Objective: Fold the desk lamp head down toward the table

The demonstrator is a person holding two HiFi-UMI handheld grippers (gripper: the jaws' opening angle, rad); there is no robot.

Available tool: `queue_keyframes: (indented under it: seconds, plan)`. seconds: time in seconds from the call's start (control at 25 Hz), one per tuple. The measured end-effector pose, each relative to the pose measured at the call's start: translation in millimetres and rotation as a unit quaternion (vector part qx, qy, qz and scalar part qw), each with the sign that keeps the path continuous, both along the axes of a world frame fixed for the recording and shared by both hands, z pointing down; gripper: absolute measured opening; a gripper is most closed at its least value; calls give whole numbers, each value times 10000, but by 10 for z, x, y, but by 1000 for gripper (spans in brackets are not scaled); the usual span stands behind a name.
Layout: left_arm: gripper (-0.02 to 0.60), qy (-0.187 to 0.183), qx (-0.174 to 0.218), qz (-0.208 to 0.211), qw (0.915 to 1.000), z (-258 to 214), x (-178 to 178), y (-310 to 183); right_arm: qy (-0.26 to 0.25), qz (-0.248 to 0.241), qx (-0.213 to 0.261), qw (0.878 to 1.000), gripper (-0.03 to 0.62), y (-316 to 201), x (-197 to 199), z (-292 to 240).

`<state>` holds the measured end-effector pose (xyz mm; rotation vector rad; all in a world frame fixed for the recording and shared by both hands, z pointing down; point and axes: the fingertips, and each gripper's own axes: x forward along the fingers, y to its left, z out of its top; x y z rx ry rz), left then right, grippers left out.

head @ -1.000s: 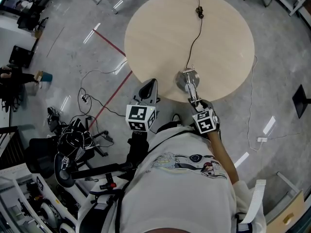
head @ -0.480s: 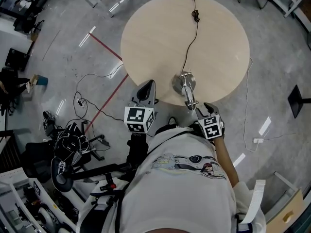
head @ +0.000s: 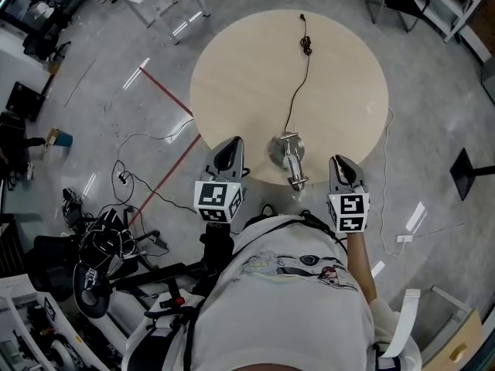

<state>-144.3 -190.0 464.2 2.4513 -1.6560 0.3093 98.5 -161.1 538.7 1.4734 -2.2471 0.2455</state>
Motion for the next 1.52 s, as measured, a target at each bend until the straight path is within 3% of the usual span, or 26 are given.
queue_keyframes:
  seconds: [0.12,0.52,0.68,1.52]
  plan:
    - [0,13,138,5,9999,-162,-2,18,-191,135,304,9993,6,-33,58,-289]
    - [0,4,480,39,9988,-408,11,-31,-807,578,1247,9872,6,-125,212,-1009]
    - [0,-11,642,69,9979,-459,88,18,-924,590,1351,9848,6,-94,231,-1117]
    - [0,19,570,351,9978,-462,346,106,-899,475,1500,9835,5,-36,167,-1338]
